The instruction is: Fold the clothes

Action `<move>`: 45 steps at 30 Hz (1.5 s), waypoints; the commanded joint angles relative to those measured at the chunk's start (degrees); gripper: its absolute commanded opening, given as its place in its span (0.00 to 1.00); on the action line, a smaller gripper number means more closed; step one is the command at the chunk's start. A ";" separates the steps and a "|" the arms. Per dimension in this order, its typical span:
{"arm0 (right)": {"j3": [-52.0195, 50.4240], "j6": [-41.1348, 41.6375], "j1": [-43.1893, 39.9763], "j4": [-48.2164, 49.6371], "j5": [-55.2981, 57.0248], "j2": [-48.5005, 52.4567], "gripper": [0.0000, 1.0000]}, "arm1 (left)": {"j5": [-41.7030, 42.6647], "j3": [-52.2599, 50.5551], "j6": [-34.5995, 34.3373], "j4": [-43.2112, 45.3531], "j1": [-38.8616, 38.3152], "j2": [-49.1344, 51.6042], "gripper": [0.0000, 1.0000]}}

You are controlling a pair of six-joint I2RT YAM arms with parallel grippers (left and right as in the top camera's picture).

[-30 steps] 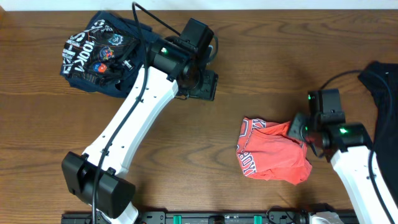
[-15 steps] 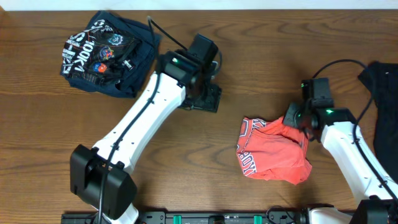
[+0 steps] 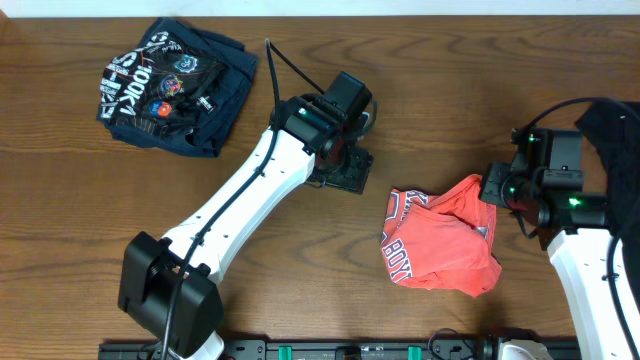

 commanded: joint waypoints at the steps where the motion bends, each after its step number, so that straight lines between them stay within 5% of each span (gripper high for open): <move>1: 0.66 -2.51 -0.35 -2.43 -2.03 1.16 0.50 | 0.26 -0.15 0.76 0.28 0.28 0.46 0.65; 5: -0.98 -0.48 -0.39 -2.71 1.68 5.07 0.55 | 0.28 -0.15 0.74 0.52 0.28 0.46 0.73; 6: -1.51 -0.44 -0.39 -1.95 1.53 6.73 0.50 | 0.28 -0.15 0.74 0.50 0.28 0.46 0.73; 8: -1.64 -0.24 -0.39 -1.44 0.02 9.51 0.14 | 0.28 -0.15 0.74 0.48 0.28 0.46 0.74; 9: -1.62 -0.22 -0.39 -1.40 0.07 10.49 0.04 | 0.28 -0.15 0.74 0.46 0.28 0.46 0.74; 12: -1.55 2.84 -1.46 -1.99 5.11 11.34 0.01 | 0.28 -0.17 0.76 0.15 0.28 0.46 0.75; 20: -1.33 10.47 -10.23 -2.05 8.61 10.82 0.01 | 0.26 -0.17 0.74 0.26 0.28 0.46 0.75; 25: -1.07 6.10 -11.80 -1.31 2.97 10.27 0.02 | 0.26 -0.22 0.76 0.26 0.28 0.46 0.76; 28: -0.28 -13.25 -11.34 0.13 -17.92 7.89 0.26 | -0.11 -0.22 1.44 0.04 0.31 0.46 0.76; 31: 0.42 -16.85 -10.34 -0.55 -28.81 4.68 0.38 | -3.23 -0.22 2.08 0.04 0.92 0.46 0.80; 39: -0.83 -17.84 -1.55 -9.70 -18.27 4.55 0.46 | -2.95 -0.22 2.05 -0.39 5.42 0.44 0.80; 45: -3.15 -14.82 -0.02 -7.23 -15.63 10.08 0.49 | -2.73 -0.22 2.08 -0.79 6.51 0.44 0.81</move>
